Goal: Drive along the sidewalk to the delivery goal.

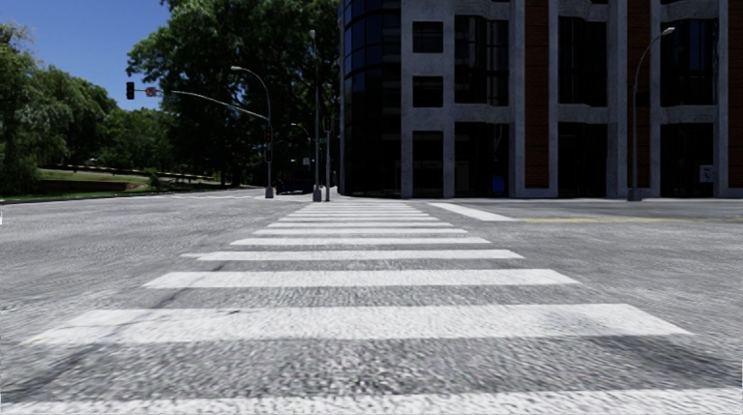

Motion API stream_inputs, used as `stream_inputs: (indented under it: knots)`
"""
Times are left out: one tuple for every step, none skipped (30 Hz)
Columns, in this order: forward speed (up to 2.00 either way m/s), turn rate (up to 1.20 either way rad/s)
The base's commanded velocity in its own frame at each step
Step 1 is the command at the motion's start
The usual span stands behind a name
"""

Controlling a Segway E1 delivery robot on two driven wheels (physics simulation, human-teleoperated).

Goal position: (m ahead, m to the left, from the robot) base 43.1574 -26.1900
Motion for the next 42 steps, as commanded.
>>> stream_inputs:
  knots:
    - [2.00, 0.35]
    - [2.00, 0.34]
    - [2.00, 0.29]
    - [2.00, 0.29]
    - [2.00, 0.28]
    - [2.00, 0.28]
    - [2.00, 0.24]
    - [2.00, 0.24]
    - [2.00, 0.14]
    - [2.00, 0.06]
    - [2.00, 0.00]
    - [2.00, 0.00]
    - [2.00, 0.00]
    - [2.00, 0.00]
    - [2.00, 0.00]
    - [2.00, 0.00]
    - [2.00, 0.00]
    - [2.00, 0.00]
    - [2.00, 0.00]
    - [2.00, 0.00]
    - [2.00, 0.00]
    - [2.00, 0.00]
    - [2.00, 0.00]
    - [2.00, 0.00]
    - [2.00, 0.00]
    - [2.00, 0.00]
    - [2.00, 0.00]
    - [2.00, 0.00]
    - [2.00, 0.00]
    - [2.00, 0.00]
    - [2.00, 0.00]
    - [2.00, 0.00]
    - [2.00, 0.00]
    - [2.00, 0.00]
    - [2.00, 0.00]
    - [2.00, 0.00]
    - [2.00, 0.00]
    - [2.00, 0.00]
    - [2.00, 0.00]
    - [2.00, 0.00]
    - [2.00, 0.00]
    - [2.00, 0.00]
